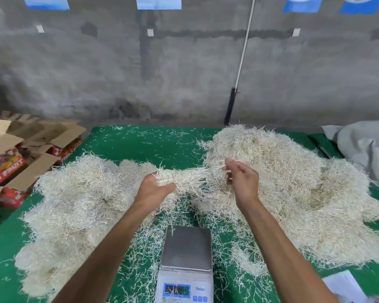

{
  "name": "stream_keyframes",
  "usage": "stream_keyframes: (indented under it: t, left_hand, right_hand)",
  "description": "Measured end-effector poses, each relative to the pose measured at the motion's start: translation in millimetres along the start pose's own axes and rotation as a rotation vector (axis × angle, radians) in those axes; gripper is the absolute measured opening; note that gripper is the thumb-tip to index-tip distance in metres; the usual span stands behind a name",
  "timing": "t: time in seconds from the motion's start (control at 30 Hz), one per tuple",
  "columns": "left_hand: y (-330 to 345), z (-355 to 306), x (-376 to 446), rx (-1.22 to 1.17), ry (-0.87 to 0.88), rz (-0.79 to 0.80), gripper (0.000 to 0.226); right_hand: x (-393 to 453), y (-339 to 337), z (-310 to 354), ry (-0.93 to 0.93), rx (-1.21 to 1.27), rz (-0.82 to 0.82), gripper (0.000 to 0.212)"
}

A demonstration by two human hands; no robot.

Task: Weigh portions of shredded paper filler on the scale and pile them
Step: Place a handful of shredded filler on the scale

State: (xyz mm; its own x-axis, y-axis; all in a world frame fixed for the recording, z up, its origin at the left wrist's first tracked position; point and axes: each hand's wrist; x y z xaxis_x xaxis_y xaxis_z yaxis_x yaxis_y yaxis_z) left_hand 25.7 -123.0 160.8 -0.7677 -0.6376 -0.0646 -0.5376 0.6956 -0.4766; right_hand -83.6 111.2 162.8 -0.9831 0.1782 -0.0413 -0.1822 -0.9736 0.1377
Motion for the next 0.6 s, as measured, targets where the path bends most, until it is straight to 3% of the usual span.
stream_keyframes:
  t: [0.07,0.23,0.6]
  left_hand:
    - [0,6,5,-0.008,-0.033,-0.004,0.095]
    - [2,15,18,-0.022,-0.050,-0.045,0.100]
    - [13,29,25,0.022,-0.091,-0.088,0.101]
  right_hand:
    - [2,1,-4,0.002,-0.009,0.056,0.024]
    - [23,-10,-2,0.070,0.191,-0.114,0.016]
    - [32,-13,-26,0.192,0.384,-0.206,0.012]
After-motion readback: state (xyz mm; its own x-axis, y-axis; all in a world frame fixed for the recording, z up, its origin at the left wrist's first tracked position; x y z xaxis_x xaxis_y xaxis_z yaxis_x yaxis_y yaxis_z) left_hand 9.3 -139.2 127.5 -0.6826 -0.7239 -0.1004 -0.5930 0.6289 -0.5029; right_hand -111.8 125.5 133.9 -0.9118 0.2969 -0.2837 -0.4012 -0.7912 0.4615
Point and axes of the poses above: each hand's wrist, its own x-axis towards the middle knuckle, its own y-axis out of the palm, z = x × y, and after that the axes turned 12 degrees about -z, right-handed
